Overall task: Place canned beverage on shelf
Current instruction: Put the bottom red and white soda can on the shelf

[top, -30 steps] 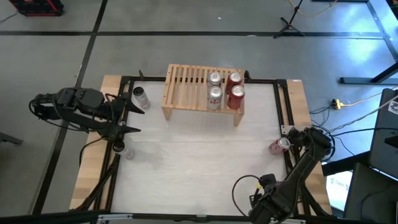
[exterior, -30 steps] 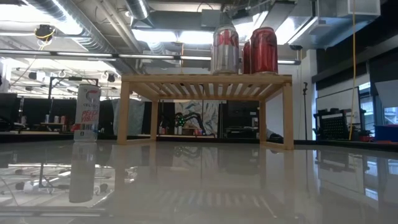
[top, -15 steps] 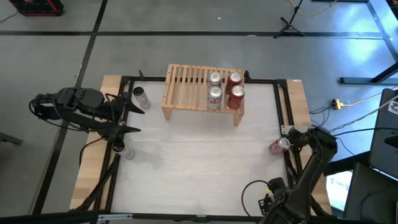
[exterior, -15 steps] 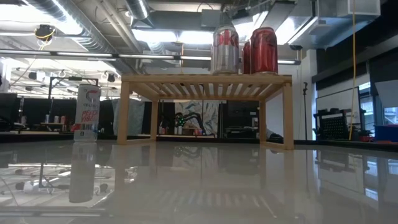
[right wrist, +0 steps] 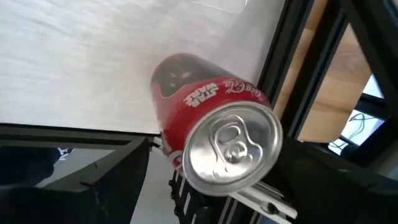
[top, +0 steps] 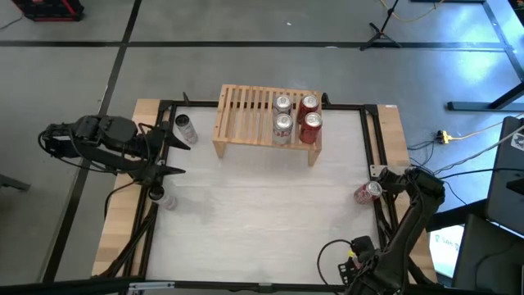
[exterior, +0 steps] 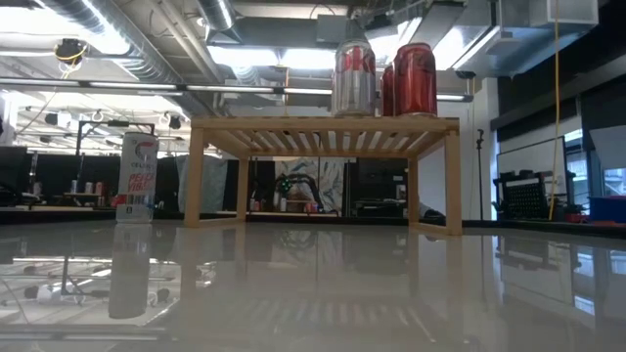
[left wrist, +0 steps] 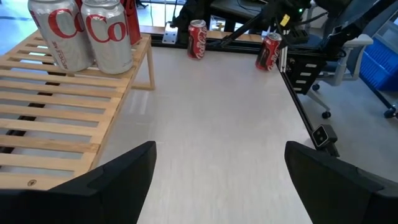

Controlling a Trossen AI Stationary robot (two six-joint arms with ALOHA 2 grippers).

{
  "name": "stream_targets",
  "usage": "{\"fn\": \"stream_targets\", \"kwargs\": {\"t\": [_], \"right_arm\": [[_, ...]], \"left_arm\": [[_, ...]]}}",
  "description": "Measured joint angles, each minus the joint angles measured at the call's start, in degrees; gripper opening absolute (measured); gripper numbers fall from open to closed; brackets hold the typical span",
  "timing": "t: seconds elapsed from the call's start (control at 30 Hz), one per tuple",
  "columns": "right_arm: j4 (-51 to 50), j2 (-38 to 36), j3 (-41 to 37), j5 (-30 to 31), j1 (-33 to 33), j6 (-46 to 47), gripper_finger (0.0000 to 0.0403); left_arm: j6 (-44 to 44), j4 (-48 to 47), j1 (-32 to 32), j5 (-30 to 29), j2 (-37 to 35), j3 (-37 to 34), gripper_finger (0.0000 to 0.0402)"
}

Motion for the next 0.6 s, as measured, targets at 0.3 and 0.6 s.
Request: {"fn": "stream_targets", "kwargs": {"t": [0.3, 0.6], "right_arm": [[3.2, 0.0, -4.3, 0.0, 0.0, -1.3, 0.0349], [9.7, -0.1, -6.1, 0.3, -0.1, -2.8, 0.0323]], "left_arm": [[0.0, 0.0, 0.0, 0.0, 0.0, 0.0, 0.0348], [0.0, 0.0, 0.0, 0.0, 0.0, 0.0, 0.0348]]}}
